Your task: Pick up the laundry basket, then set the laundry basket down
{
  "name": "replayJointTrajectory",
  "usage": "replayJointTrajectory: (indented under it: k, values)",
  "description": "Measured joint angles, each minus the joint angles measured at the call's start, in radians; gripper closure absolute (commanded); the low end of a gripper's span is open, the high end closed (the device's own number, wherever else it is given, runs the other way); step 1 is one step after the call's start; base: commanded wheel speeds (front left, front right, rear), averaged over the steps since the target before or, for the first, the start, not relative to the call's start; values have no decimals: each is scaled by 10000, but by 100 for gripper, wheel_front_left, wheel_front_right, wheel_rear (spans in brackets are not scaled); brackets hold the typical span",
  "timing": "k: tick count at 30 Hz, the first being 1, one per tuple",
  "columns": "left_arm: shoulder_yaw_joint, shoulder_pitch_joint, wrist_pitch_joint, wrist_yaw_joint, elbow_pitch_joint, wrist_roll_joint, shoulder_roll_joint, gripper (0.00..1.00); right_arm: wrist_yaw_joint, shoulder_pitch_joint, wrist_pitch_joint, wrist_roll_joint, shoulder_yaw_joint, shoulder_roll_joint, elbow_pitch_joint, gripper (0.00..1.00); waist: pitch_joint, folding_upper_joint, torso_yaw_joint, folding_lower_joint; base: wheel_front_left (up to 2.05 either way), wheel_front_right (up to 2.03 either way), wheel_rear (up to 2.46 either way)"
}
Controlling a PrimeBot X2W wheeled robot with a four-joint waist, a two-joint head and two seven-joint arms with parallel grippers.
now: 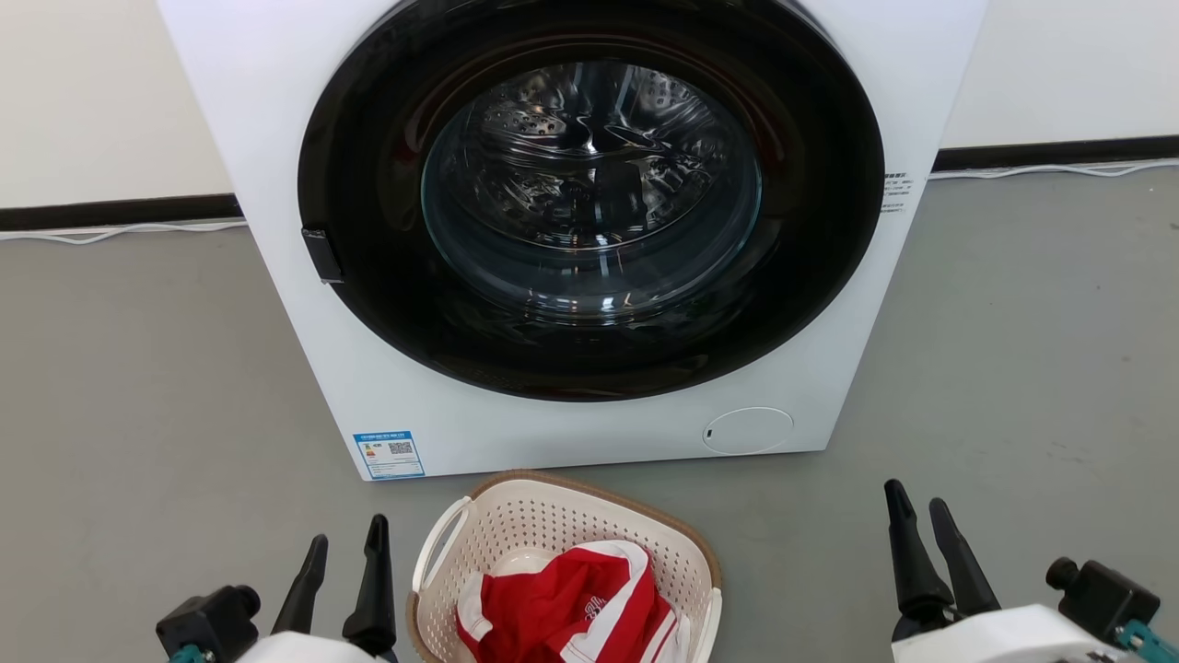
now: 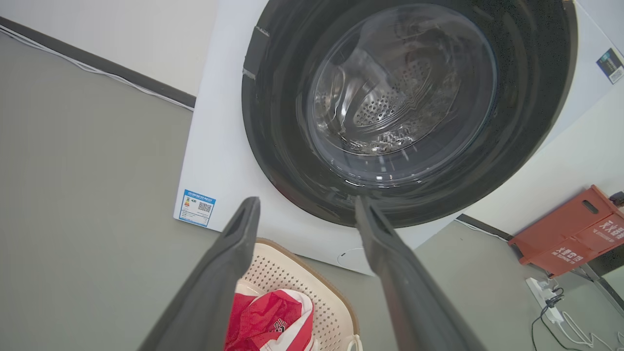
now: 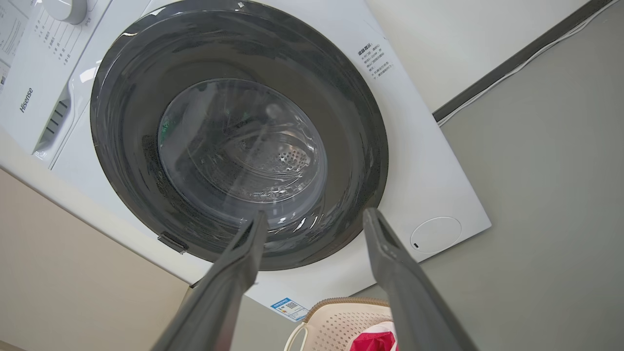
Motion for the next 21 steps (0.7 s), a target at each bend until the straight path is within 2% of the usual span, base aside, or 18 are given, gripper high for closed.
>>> replayJointTrajectory:
  k: [21]
  values:
    - [-583,284,-552,631,-610,2401,272,0,2,99,-571,-2374,286,-27,-334,0,-27,0,-21,0,0,0,0]
